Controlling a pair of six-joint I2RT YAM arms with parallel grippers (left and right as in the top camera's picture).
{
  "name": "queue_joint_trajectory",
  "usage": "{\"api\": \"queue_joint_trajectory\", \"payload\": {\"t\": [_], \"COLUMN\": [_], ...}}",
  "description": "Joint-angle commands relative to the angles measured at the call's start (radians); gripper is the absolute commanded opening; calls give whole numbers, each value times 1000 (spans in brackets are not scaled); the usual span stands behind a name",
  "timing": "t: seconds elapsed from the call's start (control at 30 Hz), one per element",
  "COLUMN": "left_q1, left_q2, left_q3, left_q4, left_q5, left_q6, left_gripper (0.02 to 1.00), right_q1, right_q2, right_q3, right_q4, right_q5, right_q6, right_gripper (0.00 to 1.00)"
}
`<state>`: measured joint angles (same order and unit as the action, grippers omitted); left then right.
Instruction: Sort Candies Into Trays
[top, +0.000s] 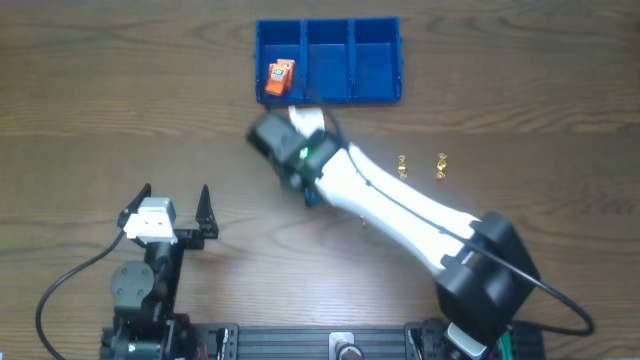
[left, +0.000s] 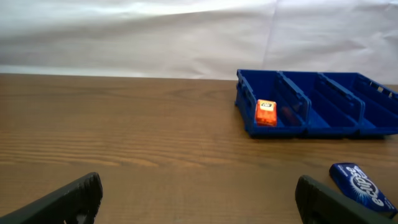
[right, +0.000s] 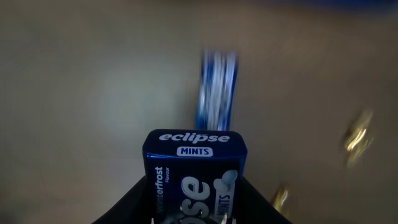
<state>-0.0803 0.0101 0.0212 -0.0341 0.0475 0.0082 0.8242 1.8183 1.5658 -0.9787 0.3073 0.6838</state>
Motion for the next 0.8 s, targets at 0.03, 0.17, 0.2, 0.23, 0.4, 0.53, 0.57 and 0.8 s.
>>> {"api": "queue_joint_trajectory", "payload": {"t": [0.03,0.17,0.2,0.23,0.4,0.53,0.57,0.8], "left_q1": [3,3,3,3,3,3,3,3], "left_q2": [-6,-6,-6,-6,-6,-6,-6,-6], "left_q3": [-16,-16,-16,-16,-16,-16,-16,-16], "left_q4": [-42,-42,-42,-42,-42,-42,-42,-42], "left_q5": [-6,-6,-6,-6,-6,-6,-6,-6], "left_q6": [14,14,14,14,14,14,14,14], "left_gripper": [998,998,998,998,998,996,996,998], "right_q1": [-128,-221,-239,-262,-332,-357,-357,-357], "right_q2": [50,195,227,263,361,426,445,509], "right_q3": [290,497,528,563,589,589,589,588], "right_q4": [4,39,52,69,194,246,252,261], "right_q5": [152,135,116,90,-45,-63,-63,-63], "right_q6": [-196,-283,-298,-311,-344,-345,-345,-345], "right_gripper": [36,34,36,34,34,34,34,34]}}
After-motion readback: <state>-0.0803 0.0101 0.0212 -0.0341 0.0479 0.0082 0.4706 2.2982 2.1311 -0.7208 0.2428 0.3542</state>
